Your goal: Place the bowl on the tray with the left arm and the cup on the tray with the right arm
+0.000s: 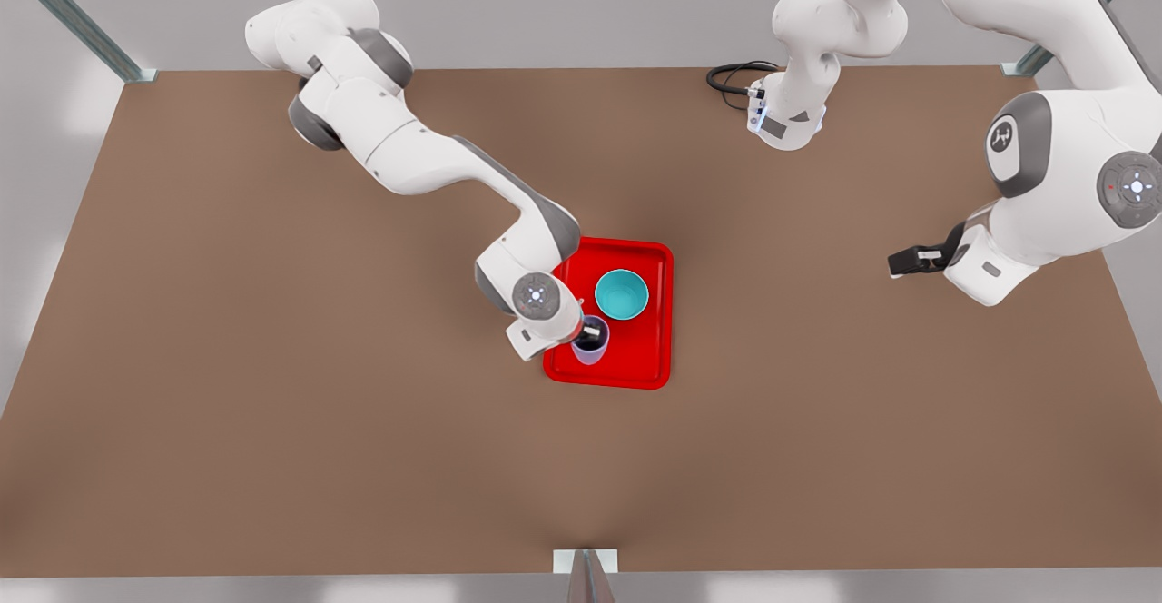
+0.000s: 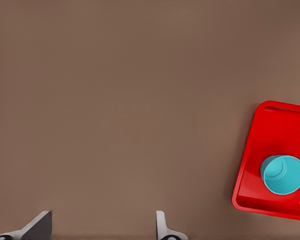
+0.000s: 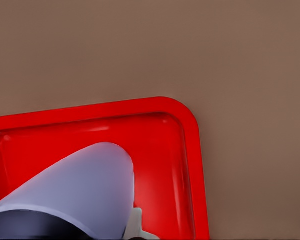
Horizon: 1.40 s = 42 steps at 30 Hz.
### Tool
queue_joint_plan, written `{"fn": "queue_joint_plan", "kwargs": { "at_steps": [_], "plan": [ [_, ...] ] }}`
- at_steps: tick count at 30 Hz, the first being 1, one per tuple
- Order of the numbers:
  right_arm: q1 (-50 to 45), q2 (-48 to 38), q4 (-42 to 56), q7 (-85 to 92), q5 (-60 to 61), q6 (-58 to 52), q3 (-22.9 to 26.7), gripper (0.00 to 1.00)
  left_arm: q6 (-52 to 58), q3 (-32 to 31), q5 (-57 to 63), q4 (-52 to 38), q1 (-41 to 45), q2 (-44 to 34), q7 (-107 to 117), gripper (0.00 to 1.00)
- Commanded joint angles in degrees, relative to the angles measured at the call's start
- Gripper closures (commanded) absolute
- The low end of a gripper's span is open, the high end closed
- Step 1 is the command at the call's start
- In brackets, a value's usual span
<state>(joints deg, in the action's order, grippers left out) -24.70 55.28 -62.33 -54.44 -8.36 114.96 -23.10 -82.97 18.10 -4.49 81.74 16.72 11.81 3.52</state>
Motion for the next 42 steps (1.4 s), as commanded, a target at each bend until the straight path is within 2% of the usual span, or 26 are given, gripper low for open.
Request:
{"fn": "queue_joint_plan", "kwargs": {
  "at_steps": [1,2,3,4,5,6,7,8,23,27,29,30,32,33,34,36,37,38,39,42],
  "plan": [
    [0.0,0.27,0.01,-0.14,-0.34,-0.26,-0.02,0.79,0.0,-0.08,0.0,0.0,-0.02,-0.03,0.0,0.0],
    [-0.09,0.53,0.01,-0.14,-0.34,-0.17,-0.02,0.79,0.0,-0.08,0.0,0.0,-0.02,0.06,0.0,0.0],
    [-0.26,0.62,0.1,-0.32,-0.34,0.35,0.07,0.74,0.0,-0.08,0.0,0.0,-0.02,-0.03,0.0,0.0],
    [-0.26,0.71,0.1,-0.41,-0.43,0.53,0.07,0.57,0.0,-0.08,0.0,0.09,0.07,-0.03,0.0,0.0],
    [-0.35,0.71,0.1,-0.41,-0.43,0.53,0.07,0.56,0.0,0.01,0.0,0.0,0.07,0.06,0.0,0.0],
    [-0.35,0.71,0.1,-0.41,-0.43,0.62,0.07,0.51,0.0,-0.08,0.0,0.09,0.07,-0.03,0.0,0.0],
    [-0.35,0.71,0.01,-0.23,-0.43,0.71,0.07,0.2,0.0,-0.08,0.0,0.09,0.07,-0.03,0.0,0.0],
    [-0.35,0.8,0.01,-0.14,-0.43,1.06,0.07,0.01,0.0,-0.08,0.0,0.17,-0.02,0.06,0.0,0.0],
    [0.09,0.1,0.01,-0.23,-0.43,-0.87,0.24,0.0,0.26,0.01,0.0,0.17,0.07,-0.03,0.09,0.0],
    [0.17,-5.26,0.1,-0.5,-0.34,-10.1,-0.37,0.0,0.26,0.01,0.0,0.0,0.07,-0.03,0.26,0.0],
    [-0.09,-8.51,7.48,-0.5,-0.25,-20.2,-0.63,0.0,0.18,0.1,0.18,-0.35,0.07,-0.12,0.26,0.0],
    [0.96,-13.59,7.57,-0.06,-0.17,-25.02,-0.37,0.0,0.18,0.1,0.88,-0.35,0.07,-0.12,0.26,0.0],
    [21.93,-26.52,4.07,21.78,0.1,-40.68,-1.42,0.0,0.18,-0.17,3.95,-2.02,1.03,-0.2,0.0,0.0],
    [33.82,-29.0,0.37,37.01,-0.17,-40.16,-1.42,0.0,0.26,-0.25,4.49,-2.02,0.77,-1.08,0.0,0.0],
    [41.65,-29.08,-0.16,44.5,-0.25,-37.97,-1.51,0.0,0.26,-0.34,4.49,-2.02,0.77,-1.52,0.09,0.0],
    [45.44,-29.43,0.1,46.26,0.01,-38.32,-1.34,0.0,0.26,-0.34,4.49,-2.02,0.86,-1.35,0.35,0.0],
    [44.12,-30.31,-0.51,50.2,0.45,-36.3,1.64,0.0,0.26,-0.43,4.4,-2.02,0.86,-1.26,0.35,0.0],
    [38.7,-37.56,-10.55,53.02,4.55,-28.87,10.82,0.0,0.26,-0.43,4.4,-2.02,0.86,-1.35,0.44,0.0],
    [33.05,-49.0,-27.28,54.78,10.37,-19.88,20.1,0.0,0.26,-0.43,4.4,-2.02,0.86,-1.35,0.53,0.0],
    [30.42,-52.73,-30.66,55.23,8.37,-20.83,19.67,0.0,0.26,-0.6,4.4,-2.02,0.86,-1.26,0.53,0.0]
  ]
}}
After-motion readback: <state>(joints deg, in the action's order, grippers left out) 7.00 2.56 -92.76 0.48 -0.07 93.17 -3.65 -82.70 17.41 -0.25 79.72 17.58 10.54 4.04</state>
